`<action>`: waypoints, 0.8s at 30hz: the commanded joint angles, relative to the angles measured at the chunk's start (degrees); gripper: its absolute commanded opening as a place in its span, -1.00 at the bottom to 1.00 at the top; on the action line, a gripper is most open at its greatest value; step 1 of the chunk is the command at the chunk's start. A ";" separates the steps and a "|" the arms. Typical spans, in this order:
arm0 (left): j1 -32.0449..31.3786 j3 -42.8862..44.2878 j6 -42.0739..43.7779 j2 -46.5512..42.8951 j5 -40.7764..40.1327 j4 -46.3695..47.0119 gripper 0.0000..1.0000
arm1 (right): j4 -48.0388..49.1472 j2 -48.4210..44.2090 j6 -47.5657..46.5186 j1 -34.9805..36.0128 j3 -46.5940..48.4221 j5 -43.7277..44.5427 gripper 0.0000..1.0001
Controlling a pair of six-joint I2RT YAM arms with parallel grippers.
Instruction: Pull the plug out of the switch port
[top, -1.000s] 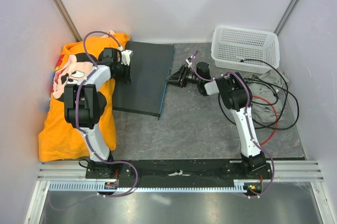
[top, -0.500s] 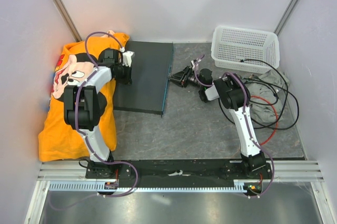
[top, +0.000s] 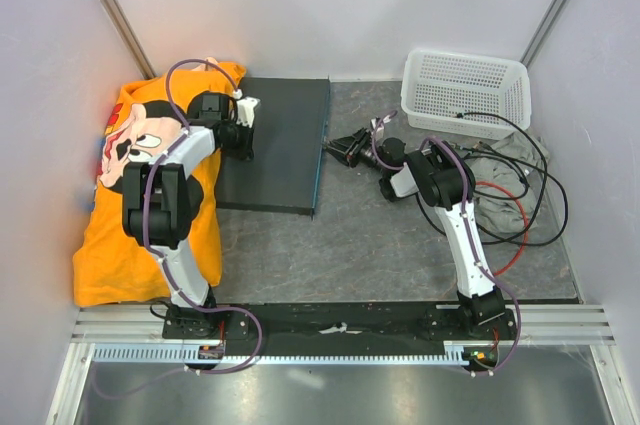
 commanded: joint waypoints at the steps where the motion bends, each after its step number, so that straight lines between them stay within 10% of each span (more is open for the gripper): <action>1: -0.63 -0.24 0.55 -0.83 0.33 -1.62 -0.64 | 3.51 3.35 7.92 -1.66 -10.24 -5.55 -0.84; 9: -1.15 0.20 0.81 0.23 1.74 -2.32 -0.64 | 6.85 4.49 10.81 -1.57 -9.19 -5.81 -0.47; 24: -8.53 4.24 1.16 -1.88 16.24 -2.32 -0.60 | 23.02 3.35 15.30 -0.16 -3.47 -11.35 -0.89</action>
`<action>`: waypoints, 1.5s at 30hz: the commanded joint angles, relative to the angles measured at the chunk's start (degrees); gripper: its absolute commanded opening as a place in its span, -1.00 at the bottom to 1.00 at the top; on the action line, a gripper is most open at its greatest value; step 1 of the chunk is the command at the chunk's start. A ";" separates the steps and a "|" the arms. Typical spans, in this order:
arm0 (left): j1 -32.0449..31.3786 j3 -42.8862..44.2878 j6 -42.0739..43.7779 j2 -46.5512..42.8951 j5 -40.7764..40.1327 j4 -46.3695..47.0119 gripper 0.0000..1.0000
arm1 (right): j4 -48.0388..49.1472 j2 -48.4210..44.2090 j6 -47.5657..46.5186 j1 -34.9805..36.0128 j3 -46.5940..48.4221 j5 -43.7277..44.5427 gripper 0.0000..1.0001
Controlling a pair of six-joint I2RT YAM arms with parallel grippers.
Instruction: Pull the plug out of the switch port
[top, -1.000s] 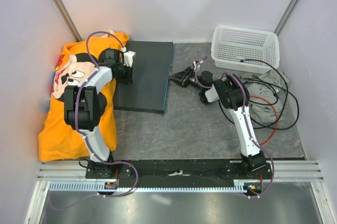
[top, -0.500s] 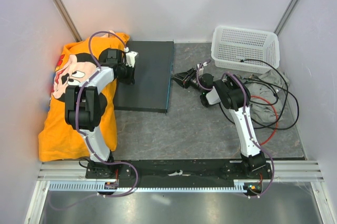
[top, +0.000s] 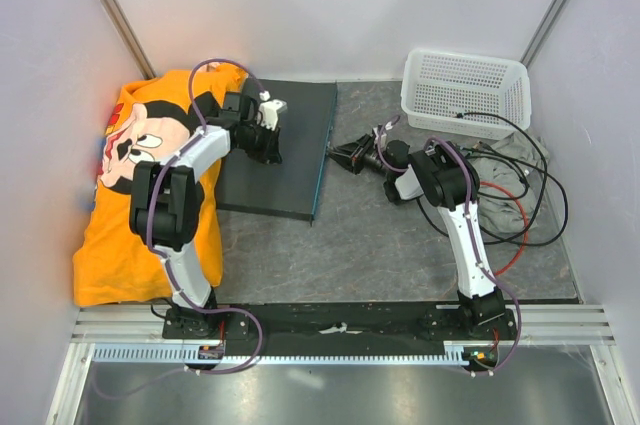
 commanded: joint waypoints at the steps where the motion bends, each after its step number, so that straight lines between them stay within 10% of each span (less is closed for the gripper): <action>1: -4.18 3.19 1.36 -1.97 4.86 0.10 -0.60 | 22.32 5.08 4.68 0.43 0.27 -9.74 -0.90; 8: -10.78 2.84 2.77 -2.76 5.47 2.92 -0.59 | 4.32 1.21 -5.60 -1.59 -6.32 -7.98 -0.99; 20: -9.56 -0.94 -3.47 0.13 -5.51 5.20 -0.59 | -55.42 -11.44 -42.84 -5.72 -2.66 -0.96 -0.99; 37: -5.52 -6.92 -6.81 0.05 -4.46 11.26 -0.60 | -60.05 -19.07 -60.53 -11.79 -2.64 -11.38 -0.98; 41: -4.81 -7.09 -7.25 -0.47 -4.02 12.76 -0.59 | -76.72 -26.29 -93.10 -7.76 2.96 -9.85 -0.20; 45: -4.20 -7.00 -7.25 -1.35 -3.76 13.90 -0.60 | -86.58 -26.30 -108.69 -3.18 11.76 -5.96 0.03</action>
